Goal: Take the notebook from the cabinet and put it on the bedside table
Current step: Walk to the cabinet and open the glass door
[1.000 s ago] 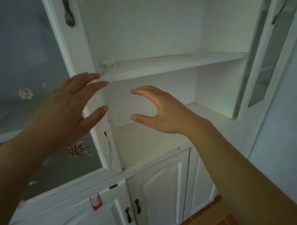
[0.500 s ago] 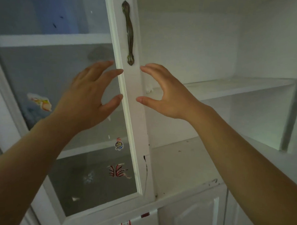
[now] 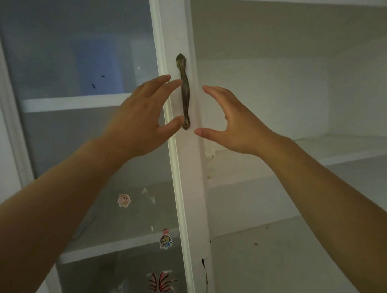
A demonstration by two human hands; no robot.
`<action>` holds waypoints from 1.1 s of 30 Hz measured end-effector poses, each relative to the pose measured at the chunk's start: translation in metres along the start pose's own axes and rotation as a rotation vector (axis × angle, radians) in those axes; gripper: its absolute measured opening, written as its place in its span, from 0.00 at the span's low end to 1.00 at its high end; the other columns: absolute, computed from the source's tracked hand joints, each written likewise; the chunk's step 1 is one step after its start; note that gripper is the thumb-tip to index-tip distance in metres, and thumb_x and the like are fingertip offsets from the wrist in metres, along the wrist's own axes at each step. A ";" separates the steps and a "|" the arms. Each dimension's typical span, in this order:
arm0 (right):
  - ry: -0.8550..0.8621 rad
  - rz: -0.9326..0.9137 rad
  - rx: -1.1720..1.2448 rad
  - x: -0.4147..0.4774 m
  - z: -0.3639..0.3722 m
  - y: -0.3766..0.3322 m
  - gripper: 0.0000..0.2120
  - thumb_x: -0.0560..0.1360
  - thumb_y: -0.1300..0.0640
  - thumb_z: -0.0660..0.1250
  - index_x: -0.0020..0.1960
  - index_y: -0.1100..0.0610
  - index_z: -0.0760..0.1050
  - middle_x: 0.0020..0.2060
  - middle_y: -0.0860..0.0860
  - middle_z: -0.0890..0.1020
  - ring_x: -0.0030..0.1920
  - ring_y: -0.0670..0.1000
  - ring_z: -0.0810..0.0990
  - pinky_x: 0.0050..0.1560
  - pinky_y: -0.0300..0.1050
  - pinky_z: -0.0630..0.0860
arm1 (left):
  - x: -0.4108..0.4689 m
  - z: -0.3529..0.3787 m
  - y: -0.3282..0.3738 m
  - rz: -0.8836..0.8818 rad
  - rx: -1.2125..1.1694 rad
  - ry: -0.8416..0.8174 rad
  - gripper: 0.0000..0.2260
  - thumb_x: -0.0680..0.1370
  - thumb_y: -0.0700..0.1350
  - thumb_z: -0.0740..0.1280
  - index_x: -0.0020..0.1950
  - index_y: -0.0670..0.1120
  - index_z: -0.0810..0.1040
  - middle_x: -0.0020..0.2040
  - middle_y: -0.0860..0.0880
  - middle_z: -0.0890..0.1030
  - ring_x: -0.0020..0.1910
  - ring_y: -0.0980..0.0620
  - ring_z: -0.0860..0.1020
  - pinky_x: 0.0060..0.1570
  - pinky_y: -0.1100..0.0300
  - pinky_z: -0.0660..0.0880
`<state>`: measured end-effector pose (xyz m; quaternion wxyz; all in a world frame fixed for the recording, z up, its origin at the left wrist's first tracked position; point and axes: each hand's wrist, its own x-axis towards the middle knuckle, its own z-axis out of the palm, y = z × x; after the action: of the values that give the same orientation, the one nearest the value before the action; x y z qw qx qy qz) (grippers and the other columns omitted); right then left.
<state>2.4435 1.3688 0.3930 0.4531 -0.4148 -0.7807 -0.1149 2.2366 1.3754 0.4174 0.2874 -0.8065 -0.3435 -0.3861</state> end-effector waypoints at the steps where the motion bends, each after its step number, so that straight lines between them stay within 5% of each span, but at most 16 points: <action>1: 0.002 -0.016 0.014 0.005 -0.001 0.005 0.40 0.71 0.42 0.68 0.75 0.49 0.51 0.74 0.45 0.55 0.70 0.44 0.58 0.62 0.36 0.58 | 0.005 0.002 0.001 -0.017 0.008 0.009 0.29 0.76 0.54 0.63 0.74 0.50 0.58 0.75 0.47 0.60 0.73 0.47 0.58 0.68 0.50 0.57; 16: -0.060 -0.374 0.283 0.075 -0.001 0.082 0.41 0.71 0.42 0.68 0.75 0.45 0.47 0.75 0.41 0.48 0.73 0.41 0.51 0.71 0.47 0.59 | 0.051 0.029 0.038 -0.217 0.284 0.100 0.33 0.75 0.60 0.58 0.75 0.51 0.51 0.76 0.50 0.55 0.74 0.48 0.56 0.70 0.47 0.60; 22: -0.152 -0.461 0.461 0.092 0.024 0.100 0.45 0.69 0.41 0.68 0.75 0.46 0.43 0.75 0.38 0.43 0.73 0.37 0.47 0.72 0.49 0.58 | 0.048 0.038 0.045 -0.321 0.361 0.101 0.32 0.74 0.54 0.61 0.75 0.52 0.51 0.76 0.54 0.53 0.72 0.50 0.60 0.65 0.52 0.66; 33: -0.203 -0.515 0.719 0.101 0.046 0.106 0.45 0.70 0.43 0.68 0.75 0.44 0.41 0.74 0.35 0.40 0.73 0.36 0.44 0.73 0.53 0.58 | 0.050 0.040 0.045 -0.416 0.316 0.104 0.34 0.74 0.51 0.65 0.75 0.53 0.50 0.75 0.54 0.55 0.72 0.56 0.58 0.69 0.55 0.62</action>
<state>2.4698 1.5164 0.4274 0.4463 -0.0327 -0.8891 0.0960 2.3113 1.3945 0.4278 0.3412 -0.6428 -0.5428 -0.4192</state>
